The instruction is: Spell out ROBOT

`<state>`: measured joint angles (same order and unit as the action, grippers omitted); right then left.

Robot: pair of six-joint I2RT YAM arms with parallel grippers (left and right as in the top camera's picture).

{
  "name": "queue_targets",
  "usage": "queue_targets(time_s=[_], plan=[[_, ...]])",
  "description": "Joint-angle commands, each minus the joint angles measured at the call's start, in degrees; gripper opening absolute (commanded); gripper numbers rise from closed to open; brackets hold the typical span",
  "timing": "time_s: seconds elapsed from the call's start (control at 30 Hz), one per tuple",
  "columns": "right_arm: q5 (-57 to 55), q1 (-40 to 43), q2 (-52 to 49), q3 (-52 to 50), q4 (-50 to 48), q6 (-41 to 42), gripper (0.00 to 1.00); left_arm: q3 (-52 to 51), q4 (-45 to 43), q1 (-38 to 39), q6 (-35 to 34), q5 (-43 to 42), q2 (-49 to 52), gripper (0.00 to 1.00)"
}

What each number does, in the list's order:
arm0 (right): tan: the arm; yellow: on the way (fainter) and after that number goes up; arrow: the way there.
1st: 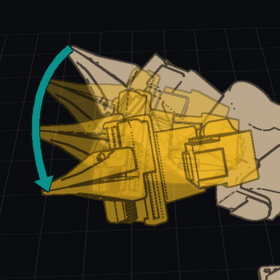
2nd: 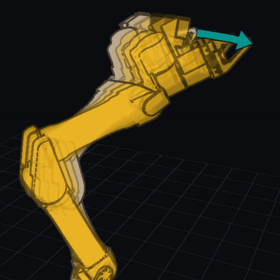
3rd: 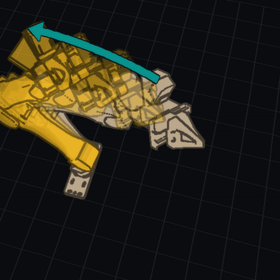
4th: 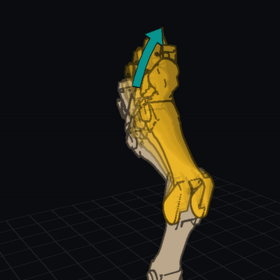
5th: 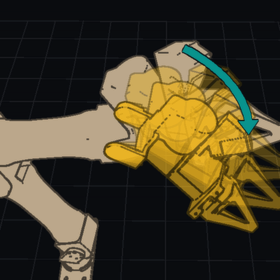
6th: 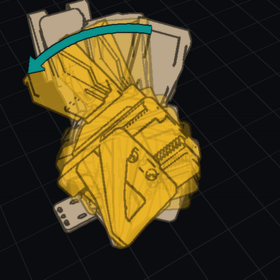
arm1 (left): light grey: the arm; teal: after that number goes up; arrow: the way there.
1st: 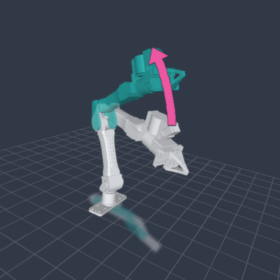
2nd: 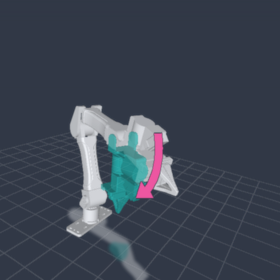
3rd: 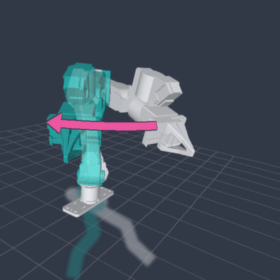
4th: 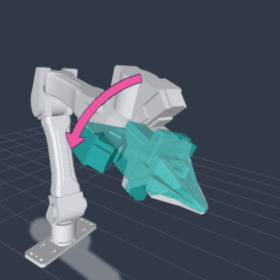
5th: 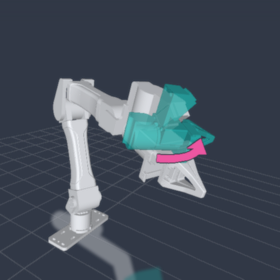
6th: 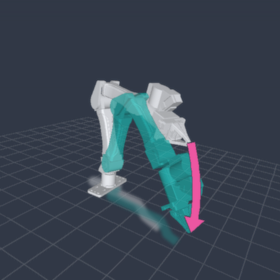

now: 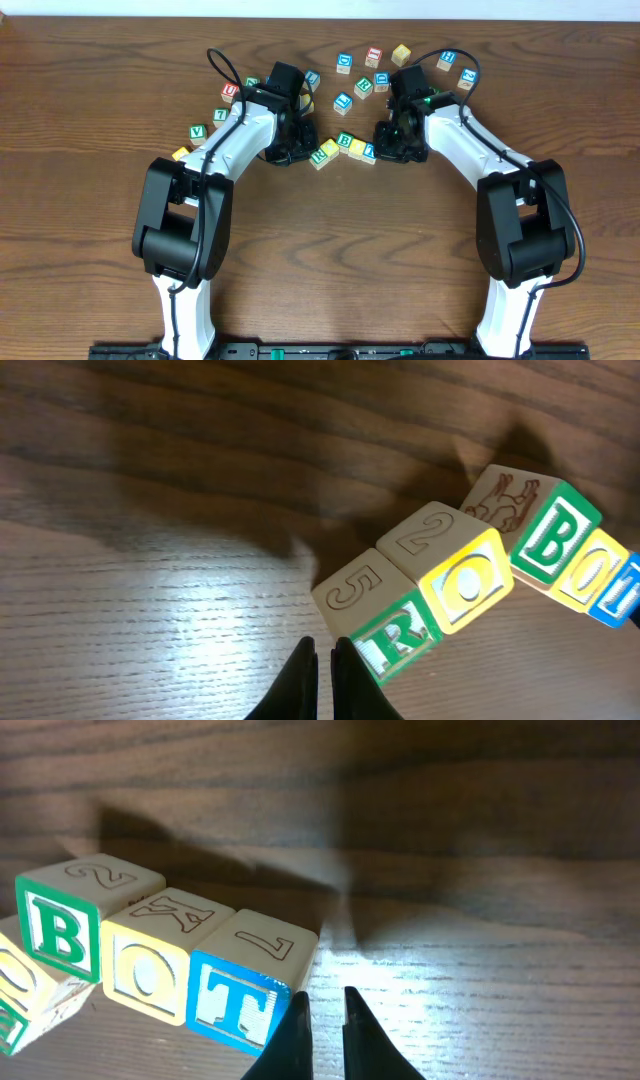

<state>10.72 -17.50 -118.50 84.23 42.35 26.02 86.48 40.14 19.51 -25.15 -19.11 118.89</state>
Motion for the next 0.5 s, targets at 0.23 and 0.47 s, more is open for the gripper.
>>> queue_targets(time_s=[0.23,0.47], plan=[[0.00,2.08,-0.52,0.22,-1.27,-1.09,0.12,1.46,1.18,-0.98,3.78,3.37,1.07,0.08],[1.01,2.19,-0.04,5.29,1.01,-5.73,0.19,3.04,2.16,-3.08,5.18,4.92,-5.22,0.07]])
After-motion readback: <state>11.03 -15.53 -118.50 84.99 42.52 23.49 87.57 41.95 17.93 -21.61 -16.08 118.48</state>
